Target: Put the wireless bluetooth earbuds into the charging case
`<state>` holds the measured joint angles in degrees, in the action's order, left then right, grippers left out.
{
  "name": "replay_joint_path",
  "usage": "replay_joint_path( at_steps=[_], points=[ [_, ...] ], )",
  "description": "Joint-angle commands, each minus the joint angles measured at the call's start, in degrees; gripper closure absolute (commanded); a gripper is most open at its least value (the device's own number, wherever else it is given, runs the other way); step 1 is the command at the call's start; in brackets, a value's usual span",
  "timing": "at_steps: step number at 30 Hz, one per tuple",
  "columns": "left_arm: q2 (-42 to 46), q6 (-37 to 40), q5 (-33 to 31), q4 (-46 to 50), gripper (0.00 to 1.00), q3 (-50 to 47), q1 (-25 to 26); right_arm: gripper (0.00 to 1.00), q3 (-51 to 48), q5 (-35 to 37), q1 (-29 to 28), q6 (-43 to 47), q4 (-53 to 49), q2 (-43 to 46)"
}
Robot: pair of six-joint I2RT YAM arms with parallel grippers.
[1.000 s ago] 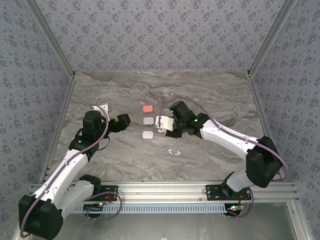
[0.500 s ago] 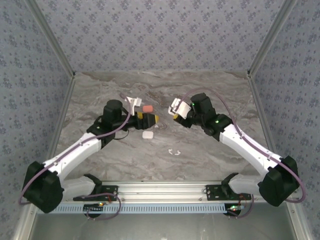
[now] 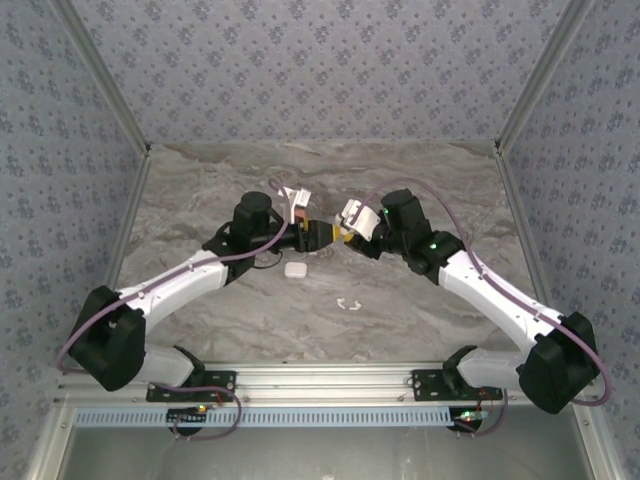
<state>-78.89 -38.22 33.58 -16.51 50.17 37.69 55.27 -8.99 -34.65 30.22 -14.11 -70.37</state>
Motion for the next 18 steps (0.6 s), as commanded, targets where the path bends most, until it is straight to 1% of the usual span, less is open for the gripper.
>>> replay_joint_path(
  at_steps=[1,8,12,16,18],
  points=[
    [-1.14,-0.39,-0.01,-3.19,0.40,2.37,0.80,0.58,-0.57,-1.28,-0.41,-1.58,1.72,1.45],
    [-2.33,-0.47,-0.27,-3.61,0.49,2.65,1.24,0.58,-0.77,-1.55,-0.89,-1.92,2.06,1.20],
    [-2.83,-0.76,-0.85,-3.98,0.52,2.74,1.33,0.57,-0.73,-1.64,-1.14,-2.10,2.13,1.11],
    [-3.33,-1.77,-1.49,-6.02,0.55,2.12,1.72,0.57,-0.60,-2.29,-1.29,-2.35,2.02,0.76],
    [-3.67,-1.85,-1.42,-6.25,0.59,2.29,1.93,0.57,-0.52,-2.52,-1.40,-2.50,2.03,0.54]
  ],
)
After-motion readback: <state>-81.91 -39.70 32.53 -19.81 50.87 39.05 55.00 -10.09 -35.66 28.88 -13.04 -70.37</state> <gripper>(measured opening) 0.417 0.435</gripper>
